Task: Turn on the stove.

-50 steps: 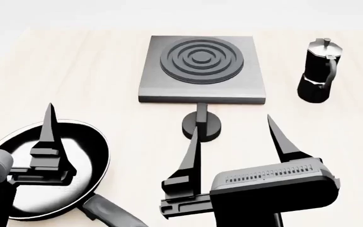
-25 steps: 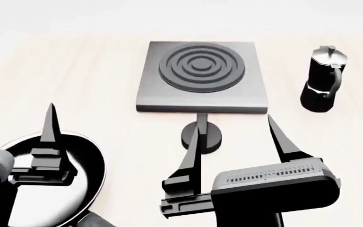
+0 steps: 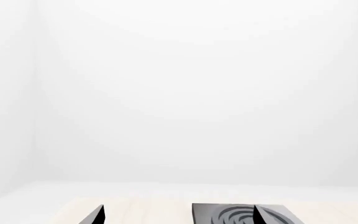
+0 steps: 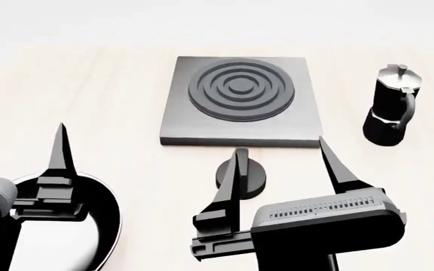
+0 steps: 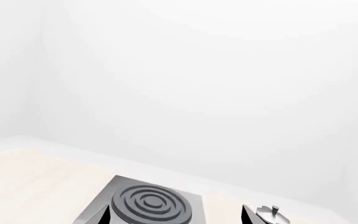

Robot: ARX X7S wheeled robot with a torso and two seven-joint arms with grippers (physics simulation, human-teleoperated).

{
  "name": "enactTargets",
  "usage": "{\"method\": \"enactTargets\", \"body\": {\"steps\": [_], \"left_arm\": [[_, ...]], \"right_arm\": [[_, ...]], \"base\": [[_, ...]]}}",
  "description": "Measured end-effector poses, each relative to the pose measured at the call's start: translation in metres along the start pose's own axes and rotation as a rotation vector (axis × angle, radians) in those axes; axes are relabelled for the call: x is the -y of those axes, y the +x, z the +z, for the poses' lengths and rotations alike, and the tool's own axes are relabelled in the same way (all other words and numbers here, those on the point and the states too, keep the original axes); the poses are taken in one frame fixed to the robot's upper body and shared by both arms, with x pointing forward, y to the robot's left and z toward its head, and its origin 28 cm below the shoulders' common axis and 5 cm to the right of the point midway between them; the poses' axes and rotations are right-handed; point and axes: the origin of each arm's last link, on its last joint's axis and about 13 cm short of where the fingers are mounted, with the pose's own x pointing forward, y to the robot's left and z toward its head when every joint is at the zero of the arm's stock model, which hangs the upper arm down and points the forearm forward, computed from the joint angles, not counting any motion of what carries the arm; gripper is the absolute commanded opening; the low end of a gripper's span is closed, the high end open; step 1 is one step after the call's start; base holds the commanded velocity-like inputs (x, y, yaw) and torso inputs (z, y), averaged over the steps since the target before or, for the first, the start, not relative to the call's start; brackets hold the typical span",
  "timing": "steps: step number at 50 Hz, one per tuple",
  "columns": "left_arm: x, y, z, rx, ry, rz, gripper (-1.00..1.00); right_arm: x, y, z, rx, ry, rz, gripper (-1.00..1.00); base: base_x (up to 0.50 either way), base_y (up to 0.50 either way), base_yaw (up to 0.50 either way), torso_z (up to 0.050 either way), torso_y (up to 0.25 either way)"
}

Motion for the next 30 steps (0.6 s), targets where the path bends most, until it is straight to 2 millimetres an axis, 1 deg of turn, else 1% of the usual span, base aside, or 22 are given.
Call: {"method": "enactTargets", "body": {"steps": [30], "left_arm": [[0.0004,-0.001,0.0017,0.002,-0.001,-0.003,1.0]], "right_arm": [[0.0002,-0.0001,0.0003,-0.001,-0.001,-0.003,1.0]], "base": [[0.11,0.0,0.0,0.0,0.0]]}}
